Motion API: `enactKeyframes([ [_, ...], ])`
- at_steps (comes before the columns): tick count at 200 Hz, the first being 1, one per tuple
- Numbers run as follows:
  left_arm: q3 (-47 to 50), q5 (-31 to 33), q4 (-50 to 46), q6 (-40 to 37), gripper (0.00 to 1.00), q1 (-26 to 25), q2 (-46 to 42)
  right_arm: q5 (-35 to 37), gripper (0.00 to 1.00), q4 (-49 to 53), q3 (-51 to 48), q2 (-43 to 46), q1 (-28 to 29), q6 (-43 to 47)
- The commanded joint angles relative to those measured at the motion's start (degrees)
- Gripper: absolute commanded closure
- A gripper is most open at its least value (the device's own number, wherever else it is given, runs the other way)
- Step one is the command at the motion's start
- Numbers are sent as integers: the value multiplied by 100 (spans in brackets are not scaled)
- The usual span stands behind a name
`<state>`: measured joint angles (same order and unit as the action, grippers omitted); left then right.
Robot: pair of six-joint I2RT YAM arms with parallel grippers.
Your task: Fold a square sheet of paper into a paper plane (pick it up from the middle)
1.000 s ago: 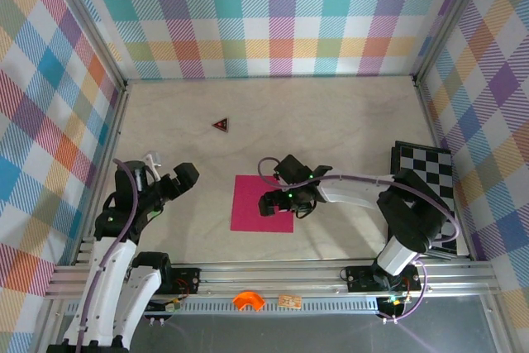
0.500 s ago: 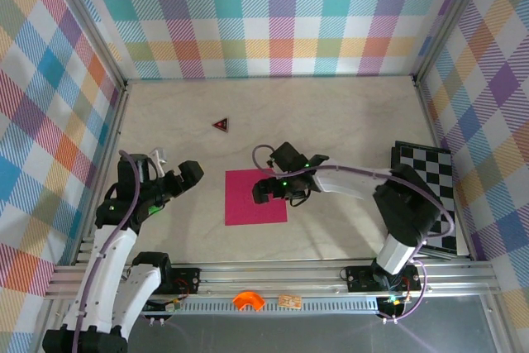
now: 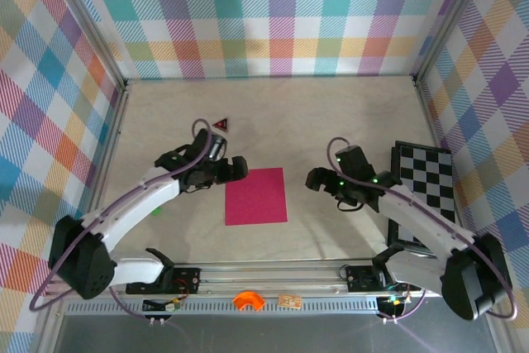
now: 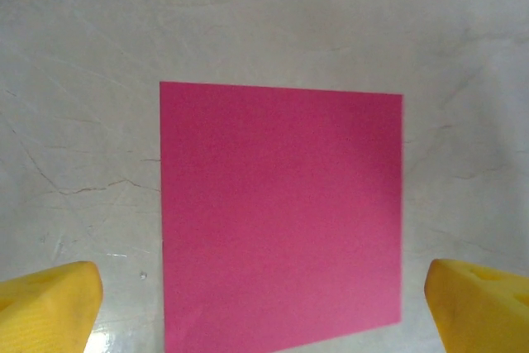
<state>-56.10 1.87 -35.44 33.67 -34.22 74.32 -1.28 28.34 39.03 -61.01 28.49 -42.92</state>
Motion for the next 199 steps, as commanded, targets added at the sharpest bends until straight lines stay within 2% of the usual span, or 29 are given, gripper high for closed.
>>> enactKeyframes([
  [1,-193,616,200,321,0,-392,301,26,1,343,-168,511,-98,-164],
  [37,-657,1188,-73,644,0,-1035,1211,119,1,680,-408,930,-151,-407],
  [70,-955,1281,-152,729,0,-1500,1971,143,1,984,-419,1029,-177,-444],
  [110,-661,971,310,823,0,-1571,2253,235,1,1209,-319,986,-212,-551],
  [137,-714,809,294,699,0,-1644,2461,169,1,1148,-384,1010,-213,-865],
  [172,-821,973,145,797,0,-1653,2745,75,1,851,-642,1147,-212,-1120],
  [199,-943,951,127,833,0,-1657,2994,-199,1,652,-738,1106,-212,-965],
])
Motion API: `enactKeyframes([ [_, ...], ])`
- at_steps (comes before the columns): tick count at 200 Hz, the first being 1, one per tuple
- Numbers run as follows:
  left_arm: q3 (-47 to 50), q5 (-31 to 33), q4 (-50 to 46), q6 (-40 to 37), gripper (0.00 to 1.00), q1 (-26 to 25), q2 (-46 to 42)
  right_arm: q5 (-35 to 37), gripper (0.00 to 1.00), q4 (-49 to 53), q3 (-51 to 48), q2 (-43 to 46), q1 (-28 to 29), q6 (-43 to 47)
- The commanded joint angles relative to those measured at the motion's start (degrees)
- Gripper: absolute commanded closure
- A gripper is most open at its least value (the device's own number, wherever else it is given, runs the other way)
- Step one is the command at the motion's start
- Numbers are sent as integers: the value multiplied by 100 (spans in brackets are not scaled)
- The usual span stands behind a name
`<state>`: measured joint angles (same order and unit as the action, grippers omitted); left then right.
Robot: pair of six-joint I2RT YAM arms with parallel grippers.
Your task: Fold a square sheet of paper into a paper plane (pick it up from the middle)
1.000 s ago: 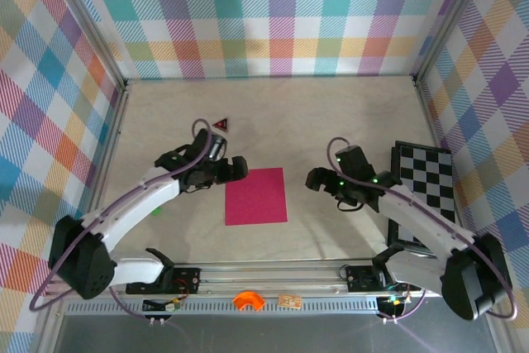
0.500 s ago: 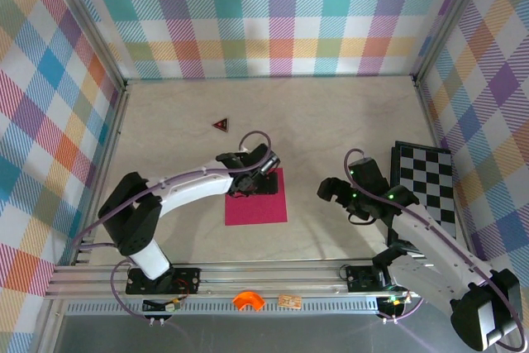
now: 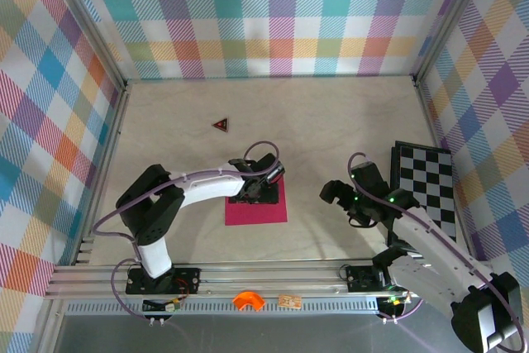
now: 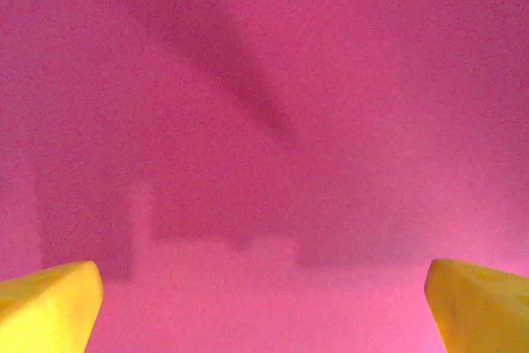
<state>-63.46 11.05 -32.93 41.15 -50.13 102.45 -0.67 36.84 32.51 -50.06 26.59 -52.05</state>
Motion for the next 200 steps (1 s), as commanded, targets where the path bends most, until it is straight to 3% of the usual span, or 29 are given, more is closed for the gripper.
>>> enactKeyframes([
  [1,-217,40,-129,82,0,-67,188,-268,1,-197,-83,8,-22,-42],
  [63,-747,616,-481,181,0,40,444,-489,1,-38,-78,-124,-23,315],
  [129,-899,445,-537,293,0,139,802,-680,1,-71,-52,-393,-22,706],
  [200,-415,-29,-201,-207,0,379,164,-864,1,-190,-78,-544,-22,799],
])
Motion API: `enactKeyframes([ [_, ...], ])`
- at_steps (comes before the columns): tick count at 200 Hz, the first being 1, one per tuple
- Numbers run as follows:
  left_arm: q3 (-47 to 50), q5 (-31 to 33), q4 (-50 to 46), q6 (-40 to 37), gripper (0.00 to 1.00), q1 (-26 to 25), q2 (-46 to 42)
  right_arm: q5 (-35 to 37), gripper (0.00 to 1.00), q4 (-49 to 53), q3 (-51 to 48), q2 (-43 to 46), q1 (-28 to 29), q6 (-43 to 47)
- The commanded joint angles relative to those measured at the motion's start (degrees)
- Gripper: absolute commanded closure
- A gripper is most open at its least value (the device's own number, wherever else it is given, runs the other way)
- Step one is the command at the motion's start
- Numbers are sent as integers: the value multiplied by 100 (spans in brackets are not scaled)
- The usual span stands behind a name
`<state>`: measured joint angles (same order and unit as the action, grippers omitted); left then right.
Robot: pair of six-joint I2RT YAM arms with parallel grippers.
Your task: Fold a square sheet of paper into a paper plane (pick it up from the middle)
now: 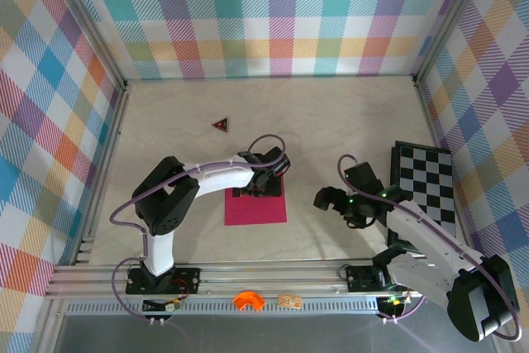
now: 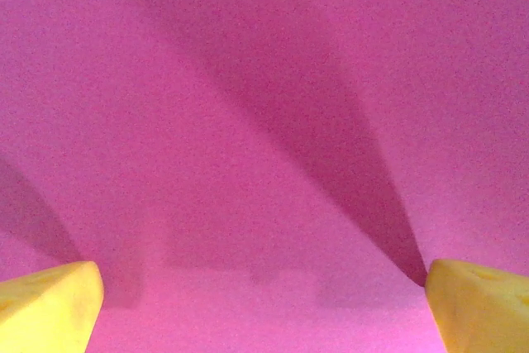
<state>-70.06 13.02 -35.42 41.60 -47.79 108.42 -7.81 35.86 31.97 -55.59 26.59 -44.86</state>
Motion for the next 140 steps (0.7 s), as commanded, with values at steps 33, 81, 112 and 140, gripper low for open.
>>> enactKeyframes([
  [33,628,-482,374,-309,0,346,-761,-198,1,-206,-109,62,-22,-37],
  [81,756,-685,536,-373,0,365,-781,-319,1,-385,-171,49,-22,-176],
  [112,577,-659,381,-393,0,358,-627,-378,1,-443,-217,49,-22,-249],
  [140,481,-546,274,-390,0,358,-533,-388,1,-395,-243,113,-22,-268],
])
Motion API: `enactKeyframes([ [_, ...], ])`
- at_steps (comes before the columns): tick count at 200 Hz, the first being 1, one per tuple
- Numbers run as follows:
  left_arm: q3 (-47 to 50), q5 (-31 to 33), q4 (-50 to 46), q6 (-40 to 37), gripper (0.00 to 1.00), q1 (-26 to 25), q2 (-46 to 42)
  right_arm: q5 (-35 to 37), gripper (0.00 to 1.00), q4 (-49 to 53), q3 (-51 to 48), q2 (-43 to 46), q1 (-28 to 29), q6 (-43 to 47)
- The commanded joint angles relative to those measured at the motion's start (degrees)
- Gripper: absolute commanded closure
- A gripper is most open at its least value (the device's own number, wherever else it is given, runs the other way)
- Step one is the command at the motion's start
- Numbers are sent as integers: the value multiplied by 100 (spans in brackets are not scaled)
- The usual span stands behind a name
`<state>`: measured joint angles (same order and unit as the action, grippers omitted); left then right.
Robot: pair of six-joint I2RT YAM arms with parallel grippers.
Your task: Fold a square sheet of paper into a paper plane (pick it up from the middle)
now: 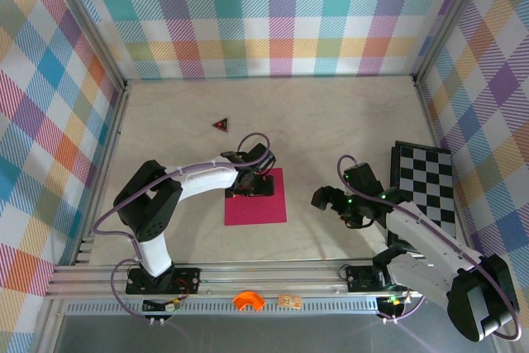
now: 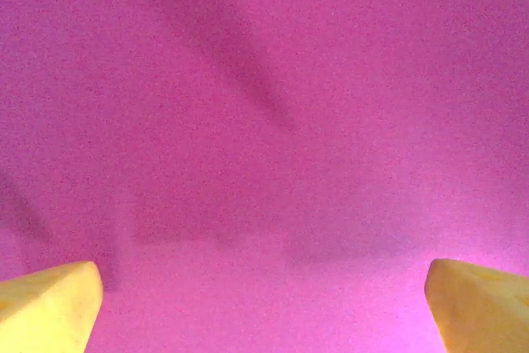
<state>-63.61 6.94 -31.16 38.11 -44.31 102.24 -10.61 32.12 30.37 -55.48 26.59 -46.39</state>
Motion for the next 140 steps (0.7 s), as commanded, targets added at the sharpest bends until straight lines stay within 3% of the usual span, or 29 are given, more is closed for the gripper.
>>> enactKeyframes([
  [1,-167,62,-158,-40,0,6,90,-108,1,-26,-84,101,-22,-115],
  [40,-321,288,-481,-84,0,-13,170,-73,1,-57,-204,304,-22,-207],
  [140,-521,80,-391,-94,0,-112,403,-152,1,-13,-312,398,-22,-146],
])
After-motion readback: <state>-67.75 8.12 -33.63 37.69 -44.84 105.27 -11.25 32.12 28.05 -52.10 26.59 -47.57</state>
